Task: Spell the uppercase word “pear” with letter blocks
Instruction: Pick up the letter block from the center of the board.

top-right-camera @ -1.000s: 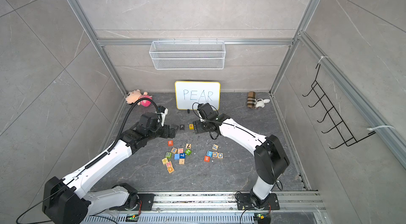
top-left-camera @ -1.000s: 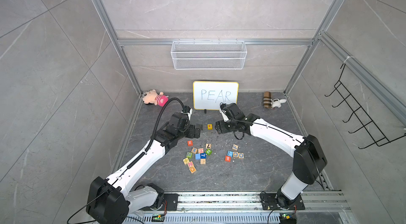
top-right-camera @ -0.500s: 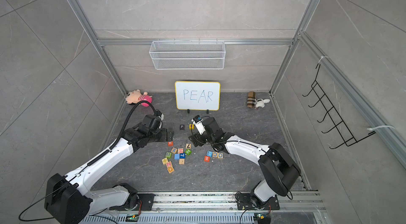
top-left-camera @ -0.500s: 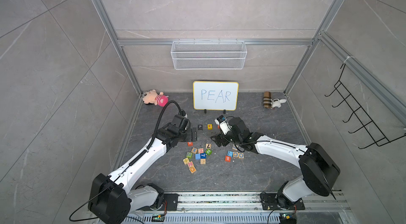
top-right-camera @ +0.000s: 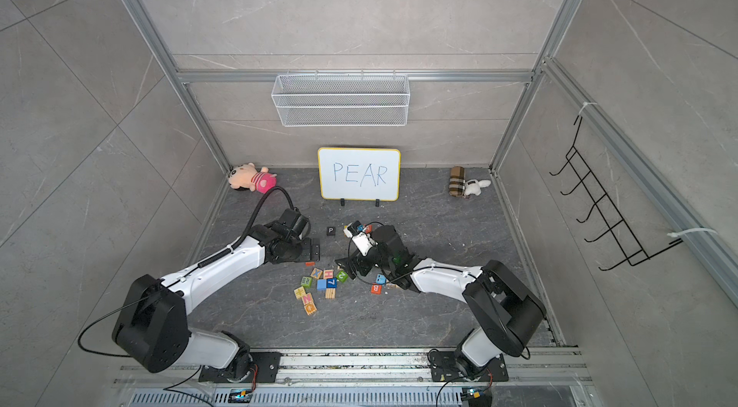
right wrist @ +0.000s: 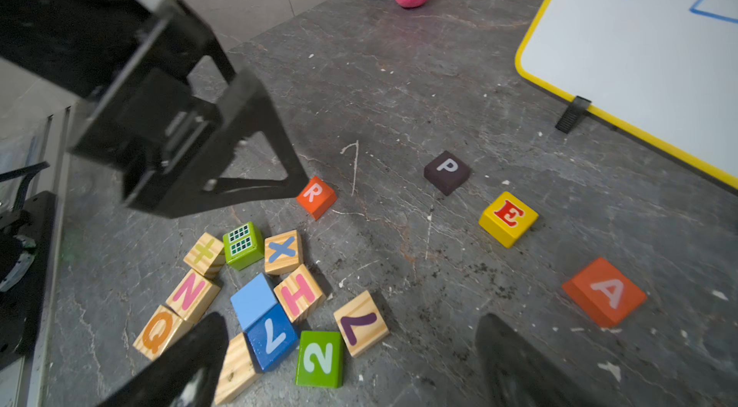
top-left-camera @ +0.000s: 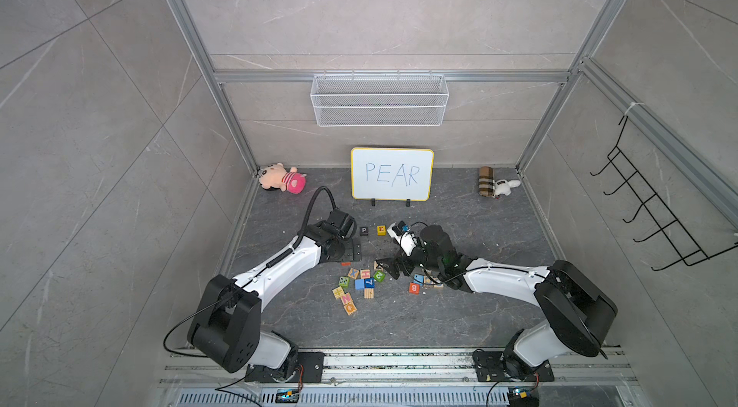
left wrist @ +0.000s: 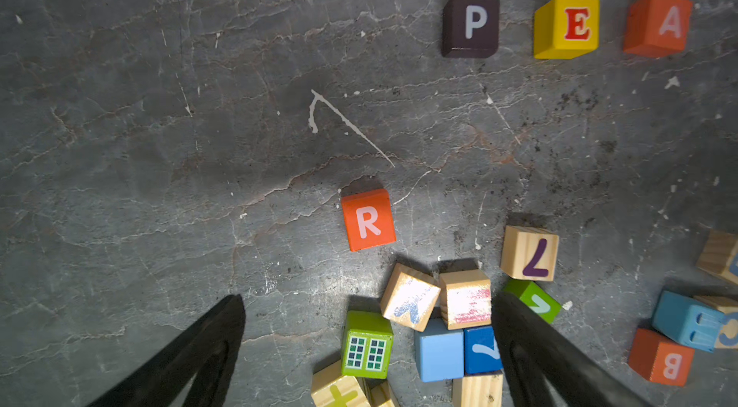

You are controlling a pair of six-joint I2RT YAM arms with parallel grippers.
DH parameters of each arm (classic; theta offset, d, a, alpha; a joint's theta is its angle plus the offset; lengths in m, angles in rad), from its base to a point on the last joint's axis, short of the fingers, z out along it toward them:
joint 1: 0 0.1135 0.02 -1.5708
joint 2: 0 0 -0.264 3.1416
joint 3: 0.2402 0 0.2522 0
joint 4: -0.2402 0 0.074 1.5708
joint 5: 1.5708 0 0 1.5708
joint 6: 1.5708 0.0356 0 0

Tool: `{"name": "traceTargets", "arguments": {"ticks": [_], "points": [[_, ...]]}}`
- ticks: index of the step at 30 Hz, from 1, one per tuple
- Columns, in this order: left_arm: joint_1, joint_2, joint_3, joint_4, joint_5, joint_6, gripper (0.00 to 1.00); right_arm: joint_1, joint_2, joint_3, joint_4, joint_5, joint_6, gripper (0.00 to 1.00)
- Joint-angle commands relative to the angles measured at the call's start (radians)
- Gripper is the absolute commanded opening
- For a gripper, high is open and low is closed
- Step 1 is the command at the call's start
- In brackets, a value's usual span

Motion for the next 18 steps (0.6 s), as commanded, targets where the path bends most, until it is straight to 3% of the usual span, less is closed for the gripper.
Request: {"name": "traceTargets", "arguments": {"ticks": [1, 5, 12, 18], "points": [[0.005, 0.046, 0.051, -0.049, -0.009, -0.048, 1.00, 0.014, -0.011, -0.038, 0.118, -0.029, -0.051, 0.99], [0.003, 0.073, 0.044, -0.022, -0.008, -0.082, 0.98, 0.016, -0.024, -0.012, 0.052, -0.004, -0.051, 0.99], [-0.001, 0.184, 0.078, -0.021, -0.002, -0.085, 0.86, 0.021, -0.040, -0.009, 0.035, -0.011, -0.034, 0.99], [-0.025, 0.262, 0.113, -0.011, -0.034, -0.092, 0.83, 0.027, -0.040, -0.007, 0.025, -0.012, -0.031, 0.99]]}}
